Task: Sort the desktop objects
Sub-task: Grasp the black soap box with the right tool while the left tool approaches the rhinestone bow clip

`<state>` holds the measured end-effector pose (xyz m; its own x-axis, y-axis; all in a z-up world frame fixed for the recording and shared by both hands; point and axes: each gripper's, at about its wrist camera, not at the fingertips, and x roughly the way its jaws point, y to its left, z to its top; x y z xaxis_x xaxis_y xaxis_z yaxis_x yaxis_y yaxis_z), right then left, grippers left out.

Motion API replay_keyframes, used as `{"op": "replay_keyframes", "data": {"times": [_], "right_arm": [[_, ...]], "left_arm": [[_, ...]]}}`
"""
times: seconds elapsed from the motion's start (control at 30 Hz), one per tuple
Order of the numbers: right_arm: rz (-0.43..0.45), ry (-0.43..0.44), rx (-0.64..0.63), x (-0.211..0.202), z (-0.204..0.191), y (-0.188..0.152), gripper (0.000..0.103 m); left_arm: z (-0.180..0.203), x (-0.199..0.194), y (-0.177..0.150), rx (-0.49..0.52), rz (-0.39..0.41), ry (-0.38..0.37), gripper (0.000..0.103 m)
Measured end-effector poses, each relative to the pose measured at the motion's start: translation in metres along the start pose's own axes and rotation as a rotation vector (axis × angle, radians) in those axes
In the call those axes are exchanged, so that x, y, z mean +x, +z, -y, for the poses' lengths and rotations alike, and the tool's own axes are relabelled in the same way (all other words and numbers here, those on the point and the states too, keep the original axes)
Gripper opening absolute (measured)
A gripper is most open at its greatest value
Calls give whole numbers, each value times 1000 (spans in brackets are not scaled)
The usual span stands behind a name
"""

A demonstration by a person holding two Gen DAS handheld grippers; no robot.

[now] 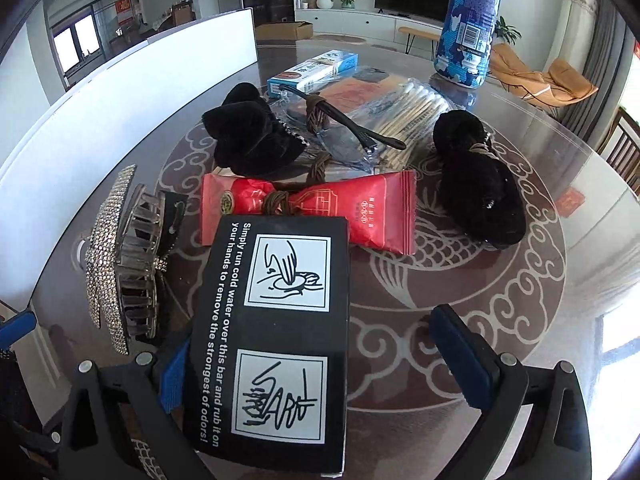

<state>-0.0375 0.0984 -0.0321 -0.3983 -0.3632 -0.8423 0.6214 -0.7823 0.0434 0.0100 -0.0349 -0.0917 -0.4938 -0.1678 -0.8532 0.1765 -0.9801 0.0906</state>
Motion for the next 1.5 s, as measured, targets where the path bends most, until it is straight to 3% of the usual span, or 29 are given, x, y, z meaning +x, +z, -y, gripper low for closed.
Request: {"op": "replay_keyframes", "data": {"times": [0.17, 0.3, 0.5, 0.77, 1.0, 1.5], "right_arm": [[-25, -33, 54, -10, 34, -14, 103], [-28, -50, 83, -21, 55, -31, 103], [22, -59, 88, -29, 59, -45, 103], [51, -75, 103, -30, 56, -47, 103], [50, -74, 101, -30, 56, -48, 103], [50, -73, 99, -30, 57, -48, 103]], "left_arm": [[7, 1, 2, 22, 6, -15, 103], [16, 7, 8, 44, -19, -132, 103], [35, 19, 33, 96, -62, -157, 103], [50, 41, 74, 93, -148, -147, 103], [65, 52, 96, 106, -142, -135, 103], [64, 57, 98, 145, -69, -183, 103]]}}
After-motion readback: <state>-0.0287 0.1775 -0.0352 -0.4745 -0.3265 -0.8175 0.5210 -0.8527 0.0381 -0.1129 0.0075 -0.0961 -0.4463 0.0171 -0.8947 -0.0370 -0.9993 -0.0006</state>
